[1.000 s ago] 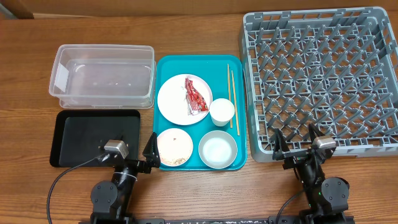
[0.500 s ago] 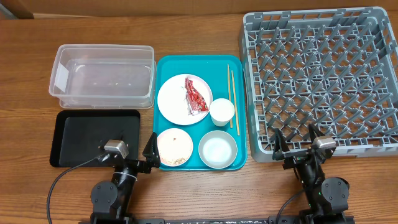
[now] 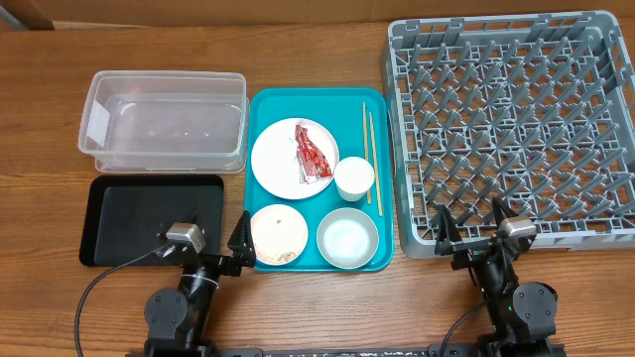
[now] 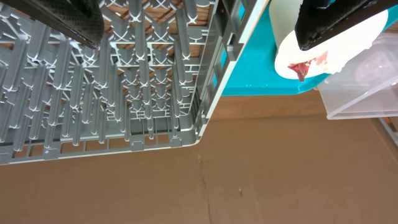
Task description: Sort waste into correct bins and load items into the dishwasher
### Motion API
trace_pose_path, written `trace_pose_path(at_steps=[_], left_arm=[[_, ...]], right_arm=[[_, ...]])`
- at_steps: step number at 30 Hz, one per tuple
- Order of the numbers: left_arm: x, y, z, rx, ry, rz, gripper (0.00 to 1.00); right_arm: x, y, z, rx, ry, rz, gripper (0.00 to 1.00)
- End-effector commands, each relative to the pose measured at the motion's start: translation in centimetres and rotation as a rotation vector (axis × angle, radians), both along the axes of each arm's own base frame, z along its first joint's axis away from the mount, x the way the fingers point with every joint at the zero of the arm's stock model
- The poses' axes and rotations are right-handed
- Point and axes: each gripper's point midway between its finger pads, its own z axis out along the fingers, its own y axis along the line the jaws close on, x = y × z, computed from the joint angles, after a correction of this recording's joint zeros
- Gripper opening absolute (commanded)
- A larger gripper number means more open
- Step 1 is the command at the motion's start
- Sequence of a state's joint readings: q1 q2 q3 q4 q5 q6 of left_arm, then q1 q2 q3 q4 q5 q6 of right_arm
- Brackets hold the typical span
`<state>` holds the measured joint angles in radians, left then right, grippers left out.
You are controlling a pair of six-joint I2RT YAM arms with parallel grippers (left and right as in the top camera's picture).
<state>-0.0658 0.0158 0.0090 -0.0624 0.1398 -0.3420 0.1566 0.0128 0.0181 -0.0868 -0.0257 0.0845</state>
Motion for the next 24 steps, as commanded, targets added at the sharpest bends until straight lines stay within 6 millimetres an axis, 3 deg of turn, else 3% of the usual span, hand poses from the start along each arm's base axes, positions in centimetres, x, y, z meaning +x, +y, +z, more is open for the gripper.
trace_pose_path(at_steps=[1,6,9,14,18,24], left_arm=[[-0.1,-0.3,0.0,-0.011,-0.003,-0.016,1.0],[-0.2,-0.7,0.0,-0.031,0.001,-0.035,1.0],[-0.3,-1.3,0.2,-0.079,0.005,-0.069,1.0],[-1.6,-4.5,2.3,-0.122,-0.058,-0.274,1.0],[-2.3,-4.9,4.7,-0.121,-0.092,-0.306,1.0],[-3.5,-4.4,9.0,-0.092,-0.054,-0.277,1.0]], right_arm=[[0.0,-0.1,-0.2,-0.002,-0.004,-0.002,1.0],[-0.1,0.7,0.3,0.003,-0.024,0.046,1.0],[-0.9,3.0,1.4,0.007,-0.067,0.186,1.0],[-3.2,6.5,3.7,0.017,-0.144,0.424,1.0],[-3.9,6.3,6.5,0.143,-0.111,0.422,1.0],[-5.2,5.9,10.2,0.168,-0.004,0.404,1.0]])
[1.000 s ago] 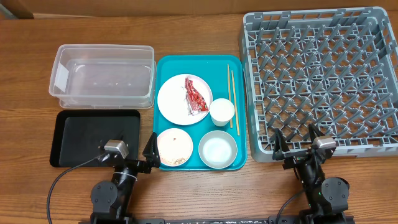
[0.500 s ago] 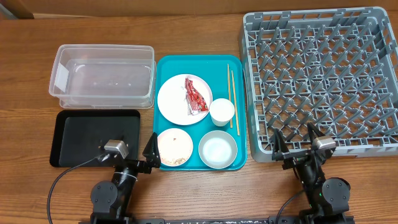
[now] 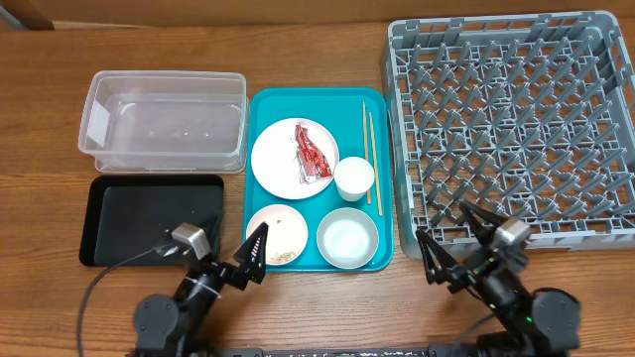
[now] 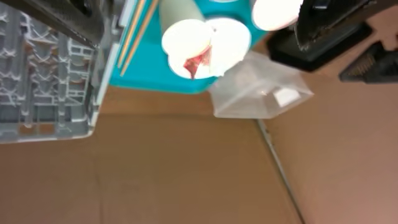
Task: Sort waste into correct bins and load items into the dishwasher
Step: 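Reach the left gripper to the white paper cup and grasp it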
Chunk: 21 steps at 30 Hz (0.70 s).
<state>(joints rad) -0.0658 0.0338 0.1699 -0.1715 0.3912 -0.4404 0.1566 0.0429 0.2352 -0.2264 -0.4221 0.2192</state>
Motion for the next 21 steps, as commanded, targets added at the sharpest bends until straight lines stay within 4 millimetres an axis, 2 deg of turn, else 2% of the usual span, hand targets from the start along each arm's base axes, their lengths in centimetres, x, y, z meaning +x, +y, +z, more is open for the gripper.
trace_pose_path(at_steps=[1,4,8,12,15,17,19,20,21], left_arm=[[-1.2,-0.4,4.8,0.01,-0.031,-0.029,1.0],[-1.1,-0.4,5.7,0.027,0.078,-0.031,1.0],[-0.2,-0.6,5.8,0.079,0.291,-0.047,1.0],[0.4,-2.0,5.9,0.142,0.529,-0.153,1.0],[1.0,-2.5,6.1,0.168,0.642,-0.196,1.0],[1.2,-3.8,6.5,0.073,0.736,-0.25,1.0],[1.5,-5.6,6.8,0.016,0.759,-0.36,1.0],[2.0,-6.8,6.2,0.021,0.775,-0.427,0.93],[2.2,-7.2,5.5,0.037,0.795,-0.433,0.9]], right_arm=[[-0.9,-0.4,4.2,0.029,0.041,-0.011,1.0],[-0.3,-1.3,4.7,0.0,0.182,-0.081,1.0],[0.9,-2.2,5.1,-0.051,0.389,-0.149,1.0],[1.8,-1.9,6.6,-0.072,0.51,-0.138,1.0],[1.8,-0.3,7.2,-0.054,0.56,-0.042,1.0],[1.9,0.4,7.6,-0.044,0.565,0.002,1.0],[1.9,0.9,7.7,-0.036,0.57,0.034,1.0],[1.8,0.9,7.6,-0.037,0.573,0.033,1.0],[1.8,0.9,7.6,-0.036,0.574,0.033,1.0]])
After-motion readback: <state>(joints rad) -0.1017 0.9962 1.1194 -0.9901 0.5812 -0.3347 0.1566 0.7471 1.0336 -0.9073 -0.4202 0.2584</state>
